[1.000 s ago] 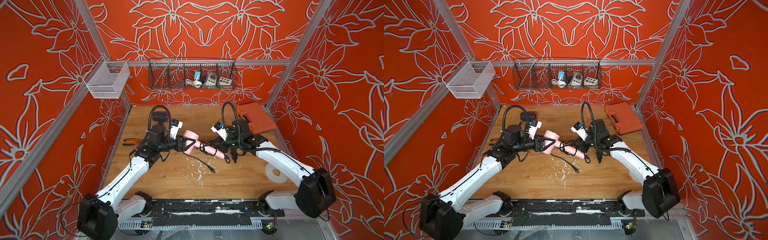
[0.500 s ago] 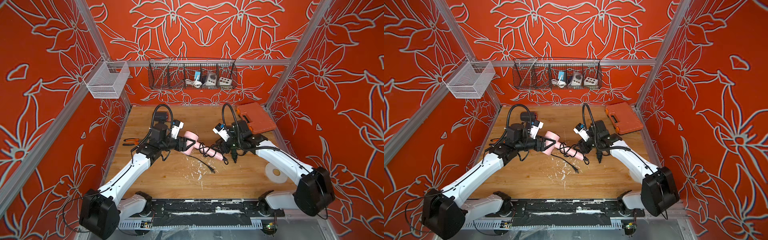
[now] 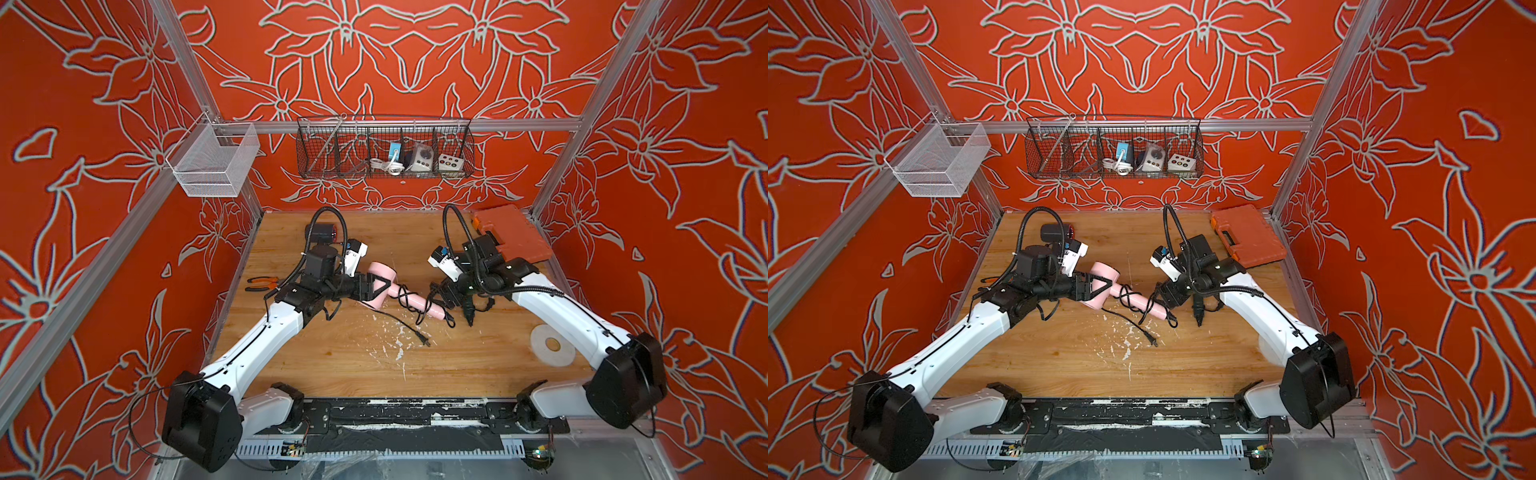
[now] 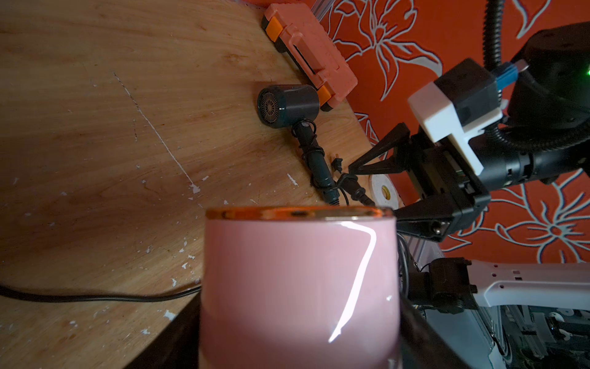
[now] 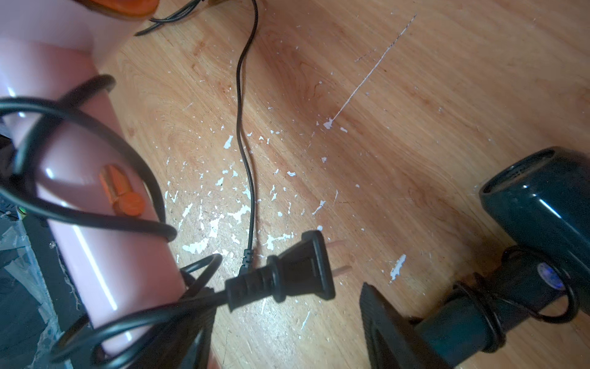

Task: Wrap the cord around the hair dryer
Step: Wrap the power cord around the hair dryer.

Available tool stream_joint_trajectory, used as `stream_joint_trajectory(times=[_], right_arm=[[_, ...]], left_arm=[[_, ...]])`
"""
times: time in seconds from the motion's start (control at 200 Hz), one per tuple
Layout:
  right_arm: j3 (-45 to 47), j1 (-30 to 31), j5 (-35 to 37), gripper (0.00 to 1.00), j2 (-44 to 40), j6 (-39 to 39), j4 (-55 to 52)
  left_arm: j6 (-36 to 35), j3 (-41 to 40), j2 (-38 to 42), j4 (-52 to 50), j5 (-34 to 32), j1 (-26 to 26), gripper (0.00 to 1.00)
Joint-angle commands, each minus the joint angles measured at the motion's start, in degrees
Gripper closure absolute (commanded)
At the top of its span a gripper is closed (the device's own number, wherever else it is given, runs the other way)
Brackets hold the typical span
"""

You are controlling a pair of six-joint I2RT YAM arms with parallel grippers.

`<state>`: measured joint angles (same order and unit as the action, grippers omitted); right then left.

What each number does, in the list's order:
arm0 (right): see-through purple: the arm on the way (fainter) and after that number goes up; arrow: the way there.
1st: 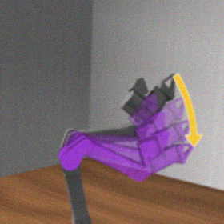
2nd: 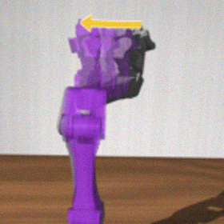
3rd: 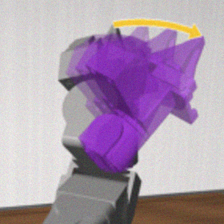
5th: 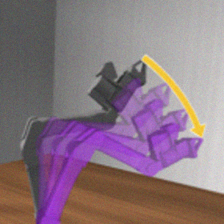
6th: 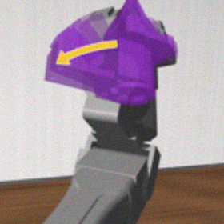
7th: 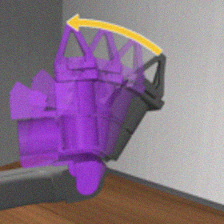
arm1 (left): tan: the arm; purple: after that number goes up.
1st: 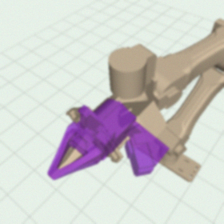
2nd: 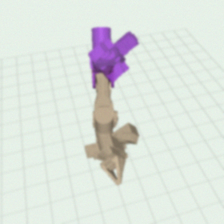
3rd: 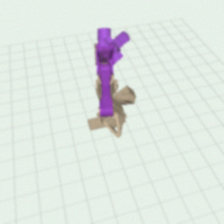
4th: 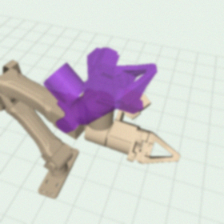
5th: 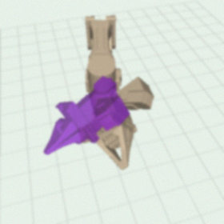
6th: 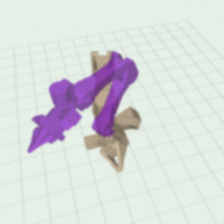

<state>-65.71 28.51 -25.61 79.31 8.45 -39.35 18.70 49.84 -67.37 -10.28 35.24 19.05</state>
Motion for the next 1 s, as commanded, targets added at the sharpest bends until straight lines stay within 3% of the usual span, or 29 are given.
stream_joint_trajectory(times=[0.0, 0.42, 0.836, 0.996], right_arm=[[-2.9, -0.1, 3.1, 0.25, 0.9, 1.4, -6.1], [-4.9, 0.0, 8.7, 0.25, -2.2, -0.1, -9.6], [-7.8, 0.0, 5.1, 0.23, -9.6, -2.1, -12.7], [-6.3, 2.6, 2.5, 0.22, -13.0, -3.6, -11.4]], left_arm=[[1.1, 2.6, 0.4, 3.1, 1.9, -0.5, 1.00], [1.8, 3.5, 0.1, 2.9, 3.0, -0.7, 1.00], [2.5, 3.9, 0.0, 3.5, 3.5, -0.8, 1.00], [2.8, 4.2, -0.1, 3.6, 3.6, -0.8, 1.00]])
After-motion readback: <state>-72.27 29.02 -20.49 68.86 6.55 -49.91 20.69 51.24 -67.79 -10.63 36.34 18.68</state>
